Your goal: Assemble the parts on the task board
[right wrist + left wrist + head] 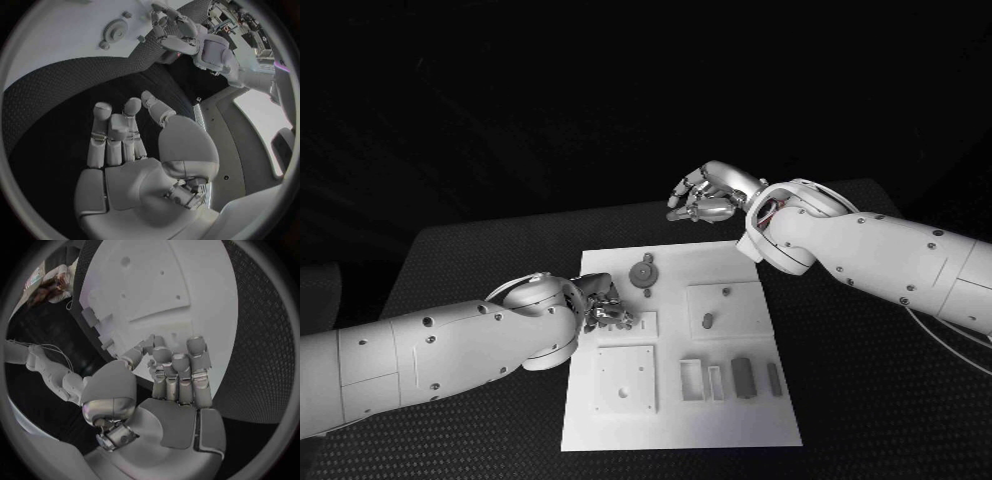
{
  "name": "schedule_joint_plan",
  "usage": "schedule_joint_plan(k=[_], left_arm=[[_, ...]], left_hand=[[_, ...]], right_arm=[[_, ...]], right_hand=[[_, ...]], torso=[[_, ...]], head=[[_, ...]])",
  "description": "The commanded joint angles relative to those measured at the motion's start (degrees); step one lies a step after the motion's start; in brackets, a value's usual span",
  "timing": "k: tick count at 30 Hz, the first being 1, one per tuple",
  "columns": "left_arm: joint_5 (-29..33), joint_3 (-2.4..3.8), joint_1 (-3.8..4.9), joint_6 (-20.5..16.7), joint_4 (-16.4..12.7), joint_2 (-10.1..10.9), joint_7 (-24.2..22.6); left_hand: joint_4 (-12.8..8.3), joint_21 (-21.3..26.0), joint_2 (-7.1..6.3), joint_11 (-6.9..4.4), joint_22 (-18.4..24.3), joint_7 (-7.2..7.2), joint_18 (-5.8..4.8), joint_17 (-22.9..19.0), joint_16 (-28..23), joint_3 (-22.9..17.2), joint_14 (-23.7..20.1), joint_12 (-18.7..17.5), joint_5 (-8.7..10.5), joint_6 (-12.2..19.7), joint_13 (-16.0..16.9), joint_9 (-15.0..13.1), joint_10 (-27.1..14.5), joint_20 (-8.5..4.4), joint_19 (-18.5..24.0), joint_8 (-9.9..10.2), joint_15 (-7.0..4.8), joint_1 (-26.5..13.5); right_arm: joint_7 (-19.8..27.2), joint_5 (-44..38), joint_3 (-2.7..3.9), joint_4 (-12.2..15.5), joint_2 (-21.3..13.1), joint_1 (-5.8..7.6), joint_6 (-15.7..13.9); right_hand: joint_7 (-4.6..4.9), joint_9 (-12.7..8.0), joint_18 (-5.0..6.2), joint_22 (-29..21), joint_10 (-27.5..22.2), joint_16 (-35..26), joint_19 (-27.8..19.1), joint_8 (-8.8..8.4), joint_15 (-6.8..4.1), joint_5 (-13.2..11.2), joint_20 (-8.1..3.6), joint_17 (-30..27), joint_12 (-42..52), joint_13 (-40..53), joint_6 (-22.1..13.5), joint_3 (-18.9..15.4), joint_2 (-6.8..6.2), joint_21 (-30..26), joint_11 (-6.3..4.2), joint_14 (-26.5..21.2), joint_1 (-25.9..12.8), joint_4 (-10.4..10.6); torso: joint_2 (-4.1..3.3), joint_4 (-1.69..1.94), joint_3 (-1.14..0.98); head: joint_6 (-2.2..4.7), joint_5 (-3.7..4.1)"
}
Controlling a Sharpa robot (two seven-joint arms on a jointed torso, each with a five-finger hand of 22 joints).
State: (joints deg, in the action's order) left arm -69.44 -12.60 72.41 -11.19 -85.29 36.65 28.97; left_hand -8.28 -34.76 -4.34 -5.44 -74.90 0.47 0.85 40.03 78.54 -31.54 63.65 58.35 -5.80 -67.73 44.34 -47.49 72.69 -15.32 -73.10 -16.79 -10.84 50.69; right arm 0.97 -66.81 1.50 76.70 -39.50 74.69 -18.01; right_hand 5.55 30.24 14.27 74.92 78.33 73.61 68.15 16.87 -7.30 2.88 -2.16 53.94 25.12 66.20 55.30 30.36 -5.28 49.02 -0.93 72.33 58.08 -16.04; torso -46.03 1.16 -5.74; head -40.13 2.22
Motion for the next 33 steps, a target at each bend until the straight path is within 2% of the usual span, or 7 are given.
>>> schedule_joint_plan(k=[1,21,26,33], left_arm=[[-1.2,0.01,0.00,-1.1,-0.2,-0.2,-0.2],[-2.4,0.01,-0.27,-0.8,-0.4,-0.5,-0.5],[-2.4,0.01,-0.29,-0.8,-0.4,-0.4,-0.5],[-2.5,0.01,-0.29,-0.9,-0.3,-0.3,-0.4]], left_hand=[[-0.4,0.1,0.45,-0.12,-1.2,0.29,1.07,-0.1,0.3,0.1,-0.2,0.3,-0.08,0.3,-0.1,0.0,-0.3,-0.52,-0.1,-0.2,-0.36,1.0],[-0.8,0.1,-0.35,-0.09,-1.2,0.32,1.01,-0.1,0.3,0.5,-0.2,0.3,0.17,0.2,-0.1,0.0,-0.3,-0.47,-0.1,-0.1,-0.33,1.3],[0.2,0.2,-1.47,-0.10,-1.1,0.30,0.99,-0.2,0.3,0.8,-0.1,0.3,0.15,0.2,-0.2,0.0,-0.3,-0.48,-0.2,-0.1,-0.32,0.5],[2.4,0.4,-4.29,-0.12,-1.0,0.28,1.05,-0.4,0.3,1.1,-0.2,0.3,0.16,0.2,-0.3,0.0,-0.3,-0.54,-0.2,0.1,-0.35,-0.9]], right_arm=[[0.4,0.1,0.03,0.1,0.0,-0.03,0.5],[0.4,0.1,0.03,0.1,-0.1,-0.03,0.6],[0.4,0.1,0.03,0.2,-0.1,-0.03,0.5],[0.4,0.2,0.03,0.2,-0.1,-0.03,0.5]], right_hand=[[0.08,0.1,0.73,0.8,-0.4,-0.3,0.1,-0.26,0.17,-0.1,-0.33,0.0,-0.2,0.1,-0.3,-0.2,0.03,-0.3,0.01,-0.2,-0.6,0.2],[0.08,0.1,0.73,0.8,-0.4,-0.3,0.1,-0.27,0.17,-0.1,-0.33,0.0,-0.2,0.1,-0.3,-0.2,0.03,-0.3,0.01,-0.2,-0.6,0.2],[0.08,0.1,0.73,0.8,-0.4,-0.3,0.1,-0.27,0.17,-0.1,-0.33,0.0,-0.2,0.1,-0.3,-0.2,0.03,-0.3,0.01,-0.2,-0.7,0.2],[0.08,0.1,0.73,0.8,-0.4,-0.3,0.1,-0.28,0.17,-0.1,-0.33,0.0,-0.2,0.1,-0.3,-0.3,0.00,-0.3,0.01,-0.2,-0.7,0.2]], torso=[[0.00,-0.01,-0.01],[0.03,-0.02,-0.05],[0.02,-0.01,-0.06],[0.02,0.00,-0.03]], head=[[0.01,0.04],[0.06,0.16],[0.05,0.18],[0.12,0.15]])
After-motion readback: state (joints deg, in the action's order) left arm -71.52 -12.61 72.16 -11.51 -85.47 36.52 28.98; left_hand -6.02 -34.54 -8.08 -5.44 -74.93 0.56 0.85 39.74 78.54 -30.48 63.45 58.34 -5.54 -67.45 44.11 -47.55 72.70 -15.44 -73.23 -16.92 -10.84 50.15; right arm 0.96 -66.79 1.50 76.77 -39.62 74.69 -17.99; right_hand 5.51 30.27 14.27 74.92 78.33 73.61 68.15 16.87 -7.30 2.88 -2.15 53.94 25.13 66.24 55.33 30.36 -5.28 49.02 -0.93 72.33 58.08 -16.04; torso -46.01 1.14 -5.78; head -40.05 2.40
